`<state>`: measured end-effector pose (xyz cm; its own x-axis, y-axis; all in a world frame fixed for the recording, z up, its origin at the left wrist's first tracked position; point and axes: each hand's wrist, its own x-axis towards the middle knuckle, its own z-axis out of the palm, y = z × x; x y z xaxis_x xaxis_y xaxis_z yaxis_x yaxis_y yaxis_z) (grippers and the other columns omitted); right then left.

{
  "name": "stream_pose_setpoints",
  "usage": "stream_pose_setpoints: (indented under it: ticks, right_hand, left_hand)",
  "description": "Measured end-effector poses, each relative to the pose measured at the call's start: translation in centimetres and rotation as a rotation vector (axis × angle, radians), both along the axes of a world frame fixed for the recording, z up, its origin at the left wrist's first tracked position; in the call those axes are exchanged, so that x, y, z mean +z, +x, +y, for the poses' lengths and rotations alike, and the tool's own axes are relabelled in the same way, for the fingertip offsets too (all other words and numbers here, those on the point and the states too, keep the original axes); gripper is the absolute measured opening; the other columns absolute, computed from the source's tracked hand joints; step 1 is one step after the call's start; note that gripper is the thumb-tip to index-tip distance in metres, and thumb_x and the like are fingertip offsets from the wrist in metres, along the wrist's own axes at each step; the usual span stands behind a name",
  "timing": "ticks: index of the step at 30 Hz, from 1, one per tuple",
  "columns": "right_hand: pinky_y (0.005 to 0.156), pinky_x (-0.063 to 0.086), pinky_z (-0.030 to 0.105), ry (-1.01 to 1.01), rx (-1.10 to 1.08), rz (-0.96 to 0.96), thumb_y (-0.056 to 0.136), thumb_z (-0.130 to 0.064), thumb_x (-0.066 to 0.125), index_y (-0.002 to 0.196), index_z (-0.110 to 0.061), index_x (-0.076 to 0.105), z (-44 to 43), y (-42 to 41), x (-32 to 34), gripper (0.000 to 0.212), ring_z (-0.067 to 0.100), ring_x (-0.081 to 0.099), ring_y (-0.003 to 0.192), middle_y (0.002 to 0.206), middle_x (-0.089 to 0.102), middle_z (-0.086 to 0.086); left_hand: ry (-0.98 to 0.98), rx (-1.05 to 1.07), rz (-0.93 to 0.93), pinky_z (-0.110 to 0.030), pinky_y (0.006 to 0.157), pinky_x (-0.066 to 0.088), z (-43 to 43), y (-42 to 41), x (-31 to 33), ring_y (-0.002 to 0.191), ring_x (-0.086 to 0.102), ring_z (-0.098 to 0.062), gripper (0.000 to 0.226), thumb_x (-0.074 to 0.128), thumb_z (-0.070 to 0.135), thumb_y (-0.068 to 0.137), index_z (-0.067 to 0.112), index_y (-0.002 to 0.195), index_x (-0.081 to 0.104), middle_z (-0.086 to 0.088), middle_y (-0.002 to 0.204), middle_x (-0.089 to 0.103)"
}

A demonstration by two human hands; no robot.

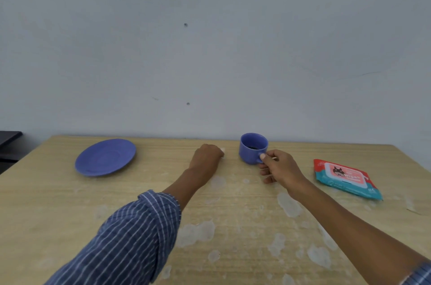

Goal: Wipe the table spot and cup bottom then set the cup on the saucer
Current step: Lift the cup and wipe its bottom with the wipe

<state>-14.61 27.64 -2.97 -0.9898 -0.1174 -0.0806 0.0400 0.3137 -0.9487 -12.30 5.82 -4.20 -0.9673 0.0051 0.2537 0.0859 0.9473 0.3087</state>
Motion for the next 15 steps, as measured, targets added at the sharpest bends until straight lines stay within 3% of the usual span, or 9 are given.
stream_pose_setpoints:
  ticks: [6,11,13,15]
  right_hand:
    - [0.054,0.058,0.029,-0.054,0.011,-0.055,0.098,-0.018,0.059,0.102,0.000,0.067,0.3,-0.3,0.3,0.020,0.021,0.064,0.070,0.087,0.069,0.015]
    - [0.079,0.061,0.043,-0.166,-0.023,-0.077,0.097,-0.013,0.059,0.094,0.005,0.067,-0.3,-0.9,-0.4,0.019,0.028,0.067,0.073,0.089,0.069,0.021]
    - [0.090,0.058,0.047,-0.201,-0.050,-0.074,0.096,-0.013,0.060,0.093,0.003,0.067,-0.3,-0.9,-0.8,0.018,0.028,0.070,0.075,0.093,0.071,0.020]
    - [0.092,0.058,0.047,-0.248,-0.068,-0.075,0.095,-0.014,0.062,0.093,0.003,0.068,-0.2,-0.8,-0.9,0.018,0.027,0.073,0.078,0.095,0.073,0.020]
  left_hand:
    - [-0.116,-0.168,-0.085,-0.033,0.083,0.047,0.0,0.5,0.1,0.104,0.062,-0.026,0.028,0.051,0.020,0.098,0.017,0.114,0.074,-0.009,0.110,0.068]
    - [-0.156,-0.061,-0.141,-0.029,0.083,0.045,-4.5,2.2,0.6,0.104,0.062,-0.028,0.025,0.055,0.016,0.094,0.010,0.110,0.074,-0.011,0.113,0.061]
    - [-0.074,-0.033,-0.131,-0.027,0.082,0.046,-5.2,2.7,1.0,0.104,0.064,-0.027,0.025,0.058,0.011,0.092,0.011,0.110,0.075,-0.011,0.111,0.066]
    - [0.194,0.046,-0.049,-0.020,0.079,0.044,-4.9,3.0,1.1,0.100,0.066,-0.021,0.021,0.061,0.010,0.091,0.008,0.106,0.077,-0.008,0.106,0.072]
